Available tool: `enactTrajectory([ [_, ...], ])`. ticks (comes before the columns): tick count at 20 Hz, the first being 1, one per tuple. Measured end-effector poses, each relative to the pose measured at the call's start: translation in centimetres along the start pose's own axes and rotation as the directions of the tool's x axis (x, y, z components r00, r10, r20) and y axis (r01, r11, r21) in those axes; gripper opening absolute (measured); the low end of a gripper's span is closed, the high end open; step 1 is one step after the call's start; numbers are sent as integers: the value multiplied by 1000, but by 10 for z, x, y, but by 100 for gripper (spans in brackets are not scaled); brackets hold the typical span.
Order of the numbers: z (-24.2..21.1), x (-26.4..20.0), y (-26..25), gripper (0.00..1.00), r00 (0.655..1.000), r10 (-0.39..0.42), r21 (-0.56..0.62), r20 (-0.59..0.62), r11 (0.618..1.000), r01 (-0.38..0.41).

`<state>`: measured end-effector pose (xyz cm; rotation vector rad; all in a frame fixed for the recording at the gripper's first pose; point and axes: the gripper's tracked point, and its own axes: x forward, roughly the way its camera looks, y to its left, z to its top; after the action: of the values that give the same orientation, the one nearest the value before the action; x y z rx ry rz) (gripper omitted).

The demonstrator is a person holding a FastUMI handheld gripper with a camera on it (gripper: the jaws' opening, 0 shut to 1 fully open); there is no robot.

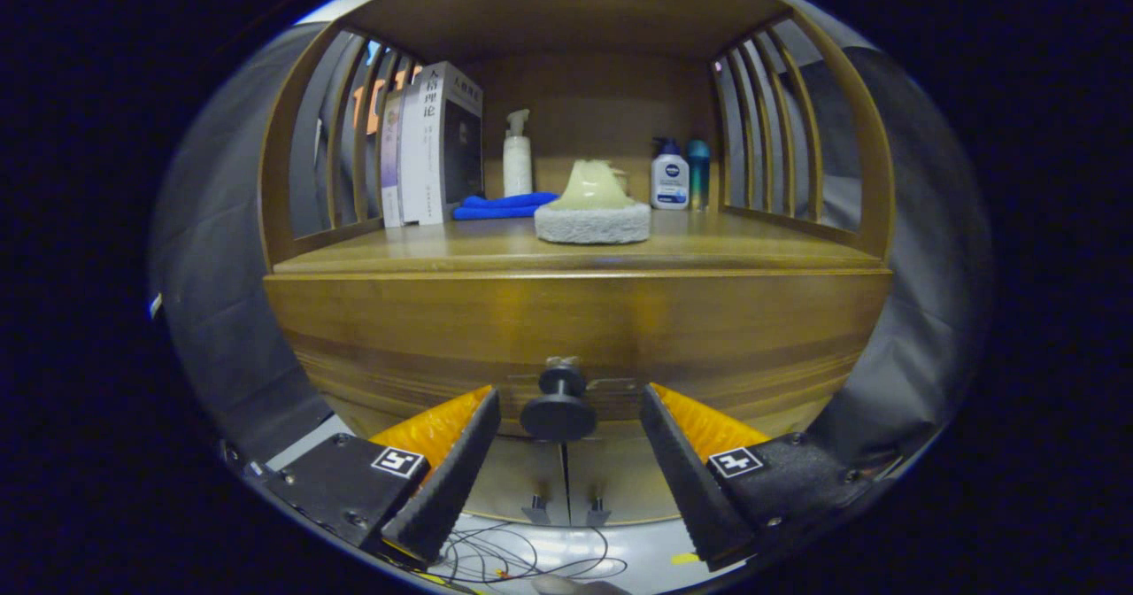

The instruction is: Pull open the drawer, take out the items inside it, and place them on the countertop above the cabinet.

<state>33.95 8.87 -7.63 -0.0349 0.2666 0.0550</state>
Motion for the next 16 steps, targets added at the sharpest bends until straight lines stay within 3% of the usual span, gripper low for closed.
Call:
enactTrajectory([
  [9, 13, -161, -43, 100, 989, 20, -47, 150, 999, -14],
  [16, 3, -235, -71, 100, 981, 3, -12, 195, 1000, 0],
])
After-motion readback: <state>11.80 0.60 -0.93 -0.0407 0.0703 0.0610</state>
